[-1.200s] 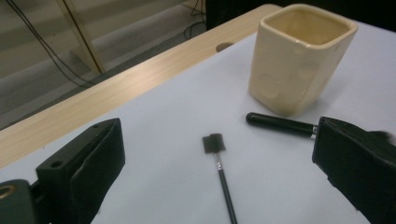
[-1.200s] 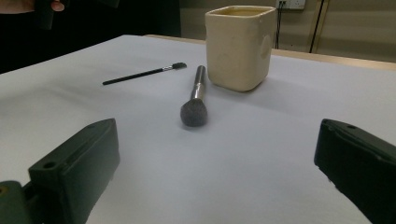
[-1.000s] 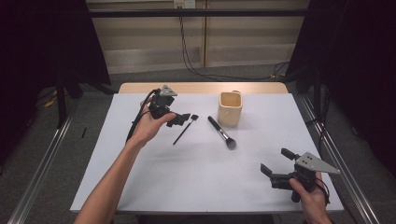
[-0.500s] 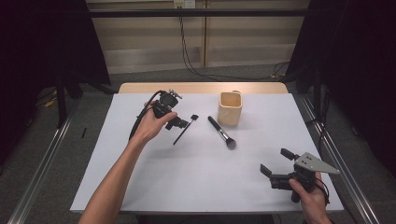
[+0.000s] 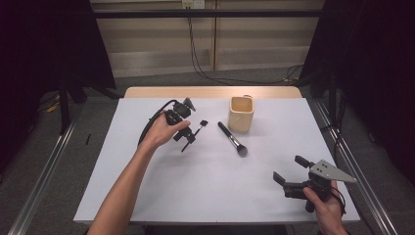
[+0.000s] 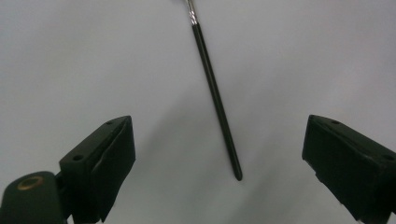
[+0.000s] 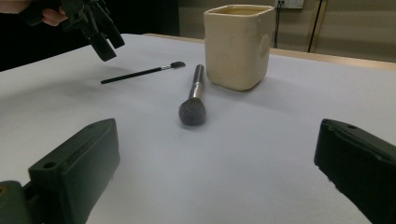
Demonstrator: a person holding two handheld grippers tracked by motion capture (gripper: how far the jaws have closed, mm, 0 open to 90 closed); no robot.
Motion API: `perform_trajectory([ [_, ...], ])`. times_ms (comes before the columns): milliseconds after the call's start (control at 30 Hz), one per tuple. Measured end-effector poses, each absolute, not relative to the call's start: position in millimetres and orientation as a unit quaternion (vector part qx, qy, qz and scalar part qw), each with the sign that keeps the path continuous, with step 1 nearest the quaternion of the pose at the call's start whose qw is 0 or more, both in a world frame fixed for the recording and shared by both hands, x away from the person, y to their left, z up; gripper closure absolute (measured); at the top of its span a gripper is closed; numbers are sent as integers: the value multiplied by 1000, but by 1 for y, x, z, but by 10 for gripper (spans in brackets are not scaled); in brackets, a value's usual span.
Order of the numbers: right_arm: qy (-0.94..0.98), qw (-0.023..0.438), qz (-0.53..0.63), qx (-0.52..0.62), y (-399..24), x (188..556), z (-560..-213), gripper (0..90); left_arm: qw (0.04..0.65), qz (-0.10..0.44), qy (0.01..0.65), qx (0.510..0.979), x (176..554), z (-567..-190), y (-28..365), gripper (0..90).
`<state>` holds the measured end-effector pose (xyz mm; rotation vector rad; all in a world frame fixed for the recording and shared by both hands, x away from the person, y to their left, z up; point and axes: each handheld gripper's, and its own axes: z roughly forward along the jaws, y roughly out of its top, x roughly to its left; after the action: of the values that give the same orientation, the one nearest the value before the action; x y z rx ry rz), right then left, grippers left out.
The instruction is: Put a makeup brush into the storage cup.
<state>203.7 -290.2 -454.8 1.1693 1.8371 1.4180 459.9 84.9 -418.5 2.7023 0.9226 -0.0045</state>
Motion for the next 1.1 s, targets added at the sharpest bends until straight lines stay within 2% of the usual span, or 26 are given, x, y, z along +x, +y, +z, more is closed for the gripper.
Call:
perform_trajectory([
  [300,681,266,527,433,-289,204,-455,0,115,-19,326,938,461,-429,78,60],
  [467,682,266,526,433,-289,204,-455,0,94,-27,334,938,462,-436,78,102],
  [633,682,266,526,433,-289,204,-455,0,94,-24,351,931,460,-438,75,191],
  [767,683,267,524,434,-291,203,-455,0,84,-20,350,933,458,-443,72,332],
  [833,682,268,524,434,-291,203,-455,0,81,-25,351,933,457,-446,71,353],
  [967,682,267,525,433,-290,203,-455,0,69,3,351,934,453,-449,68,468],
  [1100,682,266,525,434,-290,204,-455,0,61,4,361,930,453,-449,67,498],
])
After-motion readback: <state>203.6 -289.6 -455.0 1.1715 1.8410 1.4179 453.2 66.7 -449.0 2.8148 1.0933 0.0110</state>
